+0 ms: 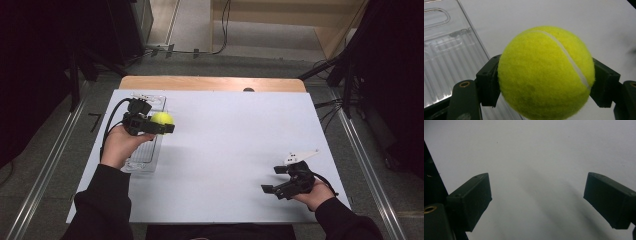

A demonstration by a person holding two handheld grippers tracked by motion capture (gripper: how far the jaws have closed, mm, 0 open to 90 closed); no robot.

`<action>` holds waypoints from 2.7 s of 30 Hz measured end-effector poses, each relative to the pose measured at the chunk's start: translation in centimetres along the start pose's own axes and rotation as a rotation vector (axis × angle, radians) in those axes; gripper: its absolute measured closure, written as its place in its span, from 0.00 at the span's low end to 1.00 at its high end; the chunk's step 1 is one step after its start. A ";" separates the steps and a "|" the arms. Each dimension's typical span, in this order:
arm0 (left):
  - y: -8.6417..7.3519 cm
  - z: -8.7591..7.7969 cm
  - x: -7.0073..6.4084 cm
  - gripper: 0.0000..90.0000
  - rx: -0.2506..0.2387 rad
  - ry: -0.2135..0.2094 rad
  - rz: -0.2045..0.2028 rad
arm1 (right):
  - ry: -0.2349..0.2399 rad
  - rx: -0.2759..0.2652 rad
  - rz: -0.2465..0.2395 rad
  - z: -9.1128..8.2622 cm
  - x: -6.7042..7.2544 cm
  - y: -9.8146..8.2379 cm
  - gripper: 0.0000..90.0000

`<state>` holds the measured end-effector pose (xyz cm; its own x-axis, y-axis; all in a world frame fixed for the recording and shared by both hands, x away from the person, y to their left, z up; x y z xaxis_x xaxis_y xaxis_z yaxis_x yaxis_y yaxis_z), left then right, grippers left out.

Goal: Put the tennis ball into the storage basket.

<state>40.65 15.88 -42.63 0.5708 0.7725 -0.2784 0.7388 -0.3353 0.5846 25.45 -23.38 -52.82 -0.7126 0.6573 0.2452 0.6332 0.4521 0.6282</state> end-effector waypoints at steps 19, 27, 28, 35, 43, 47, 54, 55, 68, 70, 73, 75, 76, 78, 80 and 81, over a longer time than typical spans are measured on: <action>-0.3 -1.1 2.3 0.29 -0.021 0.063 -0.054 | 0.001 -0.001 -0.004 0.0 0.0 0.0 0.06; -0.6 -1.4 3.3 0.29 -0.030 0.086 -0.079 | 0.000 -0.001 -0.004 0.0 0.0 0.0 0.06; -0.6 -1.5 3.4 0.29 -0.031 0.087 -0.079 | 0.000 -0.001 -0.004 0.0 0.0 0.0 0.06; -0.7 -1.9 4.0 0.29 -0.045 0.112 -0.097 | 0.000 -0.001 -0.004 0.0 0.0 0.0 0.07; -0.5 -1.8 4.4 0.29 -0.075 0.145 -0.107 | -0.001 0.002 0.000 0.0 0.1 0.0 0.07; -0.6 -1.6 4.5 0.29 -0.072 0.153 -0.107 | -0.002 0.002 0.000 0.0 0.0 0.0 0.07; -0.9 -1.0 4.6 0.29 -0.055 0.158 -0.101 | -0.002 0.003 -0.001 0.0 0.0 0.0 0.06; -0.9 -0.9 4.7 0.29 -0.055 0.162 -0.102 | -0.002 0.003 0.000 0.0 0.1 0.0 0.07; -1.3 -0.4 5.3 0.29 -0.043 0.170 -0.116 | -0.001 0.004 -0.005 0.1 0.0 0.0 0.06; -1.3 -0.3 5.3 0.29 -0.042 0.170 -0.117 | -0.001 0.004 -0.006 0.1 0.0 0.0 0.07; -1.4 -0.2 5.4 0.29 -0.035 0.174 -0.122 | -0.001 0.004 -0.005 0.1 0.0 0.0 0.06; -1.5 0.0 5.5 0.29 -0.031 0.174 -0.126 | 0.000 0.003 -0.007 0.1 0.0 0.0 0.07; -1.6 0.0 5.5 0.29 -0.030 0.174 -0.128 | 0.000 0.003 -0.007 0.1 0.0 0.0 0.06; -1.7 0.1 5.6 0.29 -0.026 0.178 -0.131 | 0.000 0.003 -0.007 0.1 0.0 0.0 0.06; -1.7 0.2 5.7 0.29 -0.021 0.178 -0.134 | 0.000 0.003 -0.007 0.1 0.0 0.0 0.06; -1.8 0.3 5.7 0.29 -0.020 0.181 -0.134 | 0.000 0.003 -0.007 0.1 0.0 0.0 0.06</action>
<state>42.72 20.77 -45.45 0.3933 0.8942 -0.2138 0.7952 -0.2141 0.5673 25.44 -23.30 -52.88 -0.7171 0.6541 0.2406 0.6291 0.4588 0.6275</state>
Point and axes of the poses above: each handheld gripper's, and its own axes: z roughly forward along the jaws, y roughly out of its top, x roughly to its left, the point moved 5 cm from there along z, roughly forward along the jaws, and after that the axes turned 4 degrees about -z, right-handed, at the moved point
